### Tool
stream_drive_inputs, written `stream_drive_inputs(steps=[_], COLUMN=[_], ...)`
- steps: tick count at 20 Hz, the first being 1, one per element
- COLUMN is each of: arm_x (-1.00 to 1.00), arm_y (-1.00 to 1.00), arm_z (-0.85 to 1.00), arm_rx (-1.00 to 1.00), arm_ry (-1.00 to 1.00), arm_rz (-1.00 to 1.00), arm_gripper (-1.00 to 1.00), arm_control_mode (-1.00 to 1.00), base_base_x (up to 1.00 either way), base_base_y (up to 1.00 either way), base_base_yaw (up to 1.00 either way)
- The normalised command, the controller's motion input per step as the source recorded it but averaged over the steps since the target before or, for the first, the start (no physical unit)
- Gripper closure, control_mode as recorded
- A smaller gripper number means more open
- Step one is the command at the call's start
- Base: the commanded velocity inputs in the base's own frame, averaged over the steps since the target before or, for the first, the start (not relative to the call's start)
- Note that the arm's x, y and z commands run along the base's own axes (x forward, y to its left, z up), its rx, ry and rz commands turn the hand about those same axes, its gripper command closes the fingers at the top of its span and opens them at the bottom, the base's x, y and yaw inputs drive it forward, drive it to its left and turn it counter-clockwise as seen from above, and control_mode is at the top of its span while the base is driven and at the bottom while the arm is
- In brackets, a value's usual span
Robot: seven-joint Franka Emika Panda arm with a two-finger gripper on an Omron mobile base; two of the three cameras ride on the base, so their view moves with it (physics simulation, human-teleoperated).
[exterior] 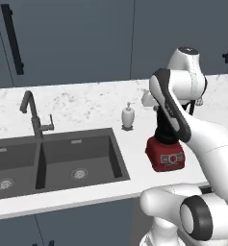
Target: Close the lid blender by securely placing the lid on top.
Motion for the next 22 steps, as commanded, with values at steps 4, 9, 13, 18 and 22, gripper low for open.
stream_drive_inputs(steps=[4, 9, 13, 18, 22], arm_x=[0.00, 0.00, 0.00, 0.00, 0.00], arm_y=[0.00, 0.00, 0.00, 0.00, 0.00], arm_z=[0.00, 0.00, 0.00, 0.00, 0.00], arm_rx=[0.00, 0.00, 0.00, 0.00, 0.00], arm_ry=[0.00, 0.00, 0.00, 0.00, 0.00], arm_rz=[0.00, 0.00, 0.00, 0.00, 0.00], arm_gripper=[-1.00, -1.00, -1.00, -1.00, -1.00], arm_control_mode=[1.00, 1.00, 1.00, 1.00, 1.00], base_base_x=[-0.13, -0.25, -0.09, 0.00, 0.04], base_base_y=[-0.13, -0.62, -0.73, -0.58, -0.42], base_base_yaw=[-0.01, -0.02, -0.02, 0.00, 0.00])
